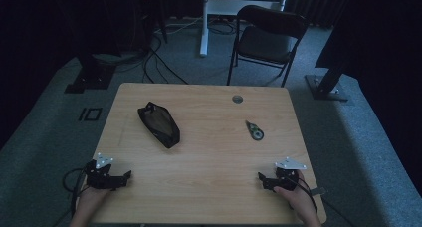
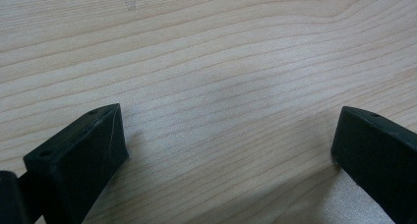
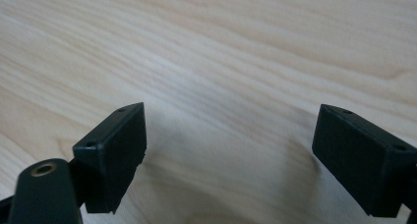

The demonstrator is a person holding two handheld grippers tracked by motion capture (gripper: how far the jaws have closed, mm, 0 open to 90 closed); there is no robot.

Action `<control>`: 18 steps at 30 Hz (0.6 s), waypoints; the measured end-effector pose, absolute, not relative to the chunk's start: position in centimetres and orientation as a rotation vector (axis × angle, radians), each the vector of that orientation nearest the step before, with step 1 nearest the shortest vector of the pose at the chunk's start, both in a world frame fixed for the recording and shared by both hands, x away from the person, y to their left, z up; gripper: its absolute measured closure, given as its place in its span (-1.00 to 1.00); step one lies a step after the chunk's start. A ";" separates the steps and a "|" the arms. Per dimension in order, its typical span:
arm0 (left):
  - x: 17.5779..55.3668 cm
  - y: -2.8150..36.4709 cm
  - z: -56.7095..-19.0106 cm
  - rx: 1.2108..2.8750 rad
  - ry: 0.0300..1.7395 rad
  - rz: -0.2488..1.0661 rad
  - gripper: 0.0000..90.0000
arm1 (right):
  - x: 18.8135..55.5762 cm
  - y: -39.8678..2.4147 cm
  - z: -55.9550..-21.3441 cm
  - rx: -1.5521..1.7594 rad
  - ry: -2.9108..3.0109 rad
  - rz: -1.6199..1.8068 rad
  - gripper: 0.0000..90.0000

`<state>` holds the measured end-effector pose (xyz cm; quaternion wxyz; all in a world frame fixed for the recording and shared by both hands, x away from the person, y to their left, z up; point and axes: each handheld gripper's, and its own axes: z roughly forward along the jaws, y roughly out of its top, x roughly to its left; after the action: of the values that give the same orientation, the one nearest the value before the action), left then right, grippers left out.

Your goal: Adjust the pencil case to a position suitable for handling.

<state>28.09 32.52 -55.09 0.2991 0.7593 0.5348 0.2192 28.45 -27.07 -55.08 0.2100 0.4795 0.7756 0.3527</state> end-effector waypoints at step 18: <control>28.1 32.5 -55.1 2.016 1.420 0.582 -1.00 | 29.5 -23.5 -55.0 1.262 2.191 1.011 -0.70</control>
<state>28.09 32.51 -55.09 0.2992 0.7593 0.5348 0.2191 29.51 -23.50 -54.97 0.2079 0.4534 0.7870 0.3632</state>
